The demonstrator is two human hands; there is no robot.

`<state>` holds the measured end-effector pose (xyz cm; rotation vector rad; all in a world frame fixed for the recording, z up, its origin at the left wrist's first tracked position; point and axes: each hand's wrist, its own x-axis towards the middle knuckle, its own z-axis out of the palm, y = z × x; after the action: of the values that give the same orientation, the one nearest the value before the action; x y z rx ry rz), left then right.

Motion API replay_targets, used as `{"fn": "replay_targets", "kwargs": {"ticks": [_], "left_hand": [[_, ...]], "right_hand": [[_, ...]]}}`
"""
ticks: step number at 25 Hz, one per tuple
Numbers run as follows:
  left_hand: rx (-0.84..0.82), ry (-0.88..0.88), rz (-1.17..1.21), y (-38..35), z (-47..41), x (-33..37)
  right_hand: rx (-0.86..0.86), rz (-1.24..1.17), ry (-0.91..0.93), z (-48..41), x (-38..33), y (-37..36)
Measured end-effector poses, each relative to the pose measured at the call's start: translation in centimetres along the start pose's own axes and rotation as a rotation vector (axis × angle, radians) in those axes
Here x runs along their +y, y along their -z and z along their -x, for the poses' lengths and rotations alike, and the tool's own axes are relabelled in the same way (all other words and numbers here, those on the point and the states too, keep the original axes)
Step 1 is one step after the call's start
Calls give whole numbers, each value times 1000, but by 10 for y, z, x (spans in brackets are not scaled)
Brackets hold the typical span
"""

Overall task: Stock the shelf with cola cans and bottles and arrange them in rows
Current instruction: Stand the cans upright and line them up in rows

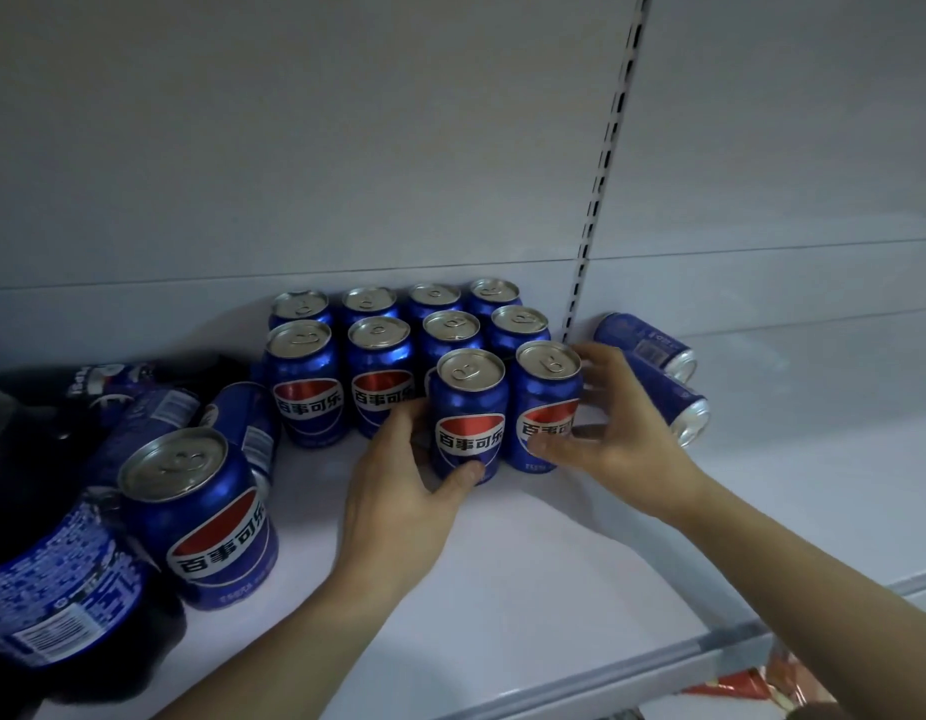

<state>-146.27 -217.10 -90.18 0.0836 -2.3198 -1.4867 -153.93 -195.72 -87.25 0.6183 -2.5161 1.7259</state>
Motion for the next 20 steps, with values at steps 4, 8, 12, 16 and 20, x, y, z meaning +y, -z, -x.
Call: {"fn": "replay_targets", "kwargs": {"ticks": [4, 8, 12, 16, 20], "left_hand": [[-7, 12, 6, -1, -1, -1], [-6, 14, 3, -1, -1, 0], [-12, 11, -5, -1, -2, 1], [-17, 10, -10, -2, -2, 0], [-23, -3, -28, -3, -2, -1]], "right_hand": [[-13, 21, -18, -4, 12, -5], [-19, 62, -5, -6, 13, -3], [7, 96, -9, -8, 13, -4], [20, 113, -33, -9, 13, -3], [11, 121, -29, -7, 12, -4]]}}
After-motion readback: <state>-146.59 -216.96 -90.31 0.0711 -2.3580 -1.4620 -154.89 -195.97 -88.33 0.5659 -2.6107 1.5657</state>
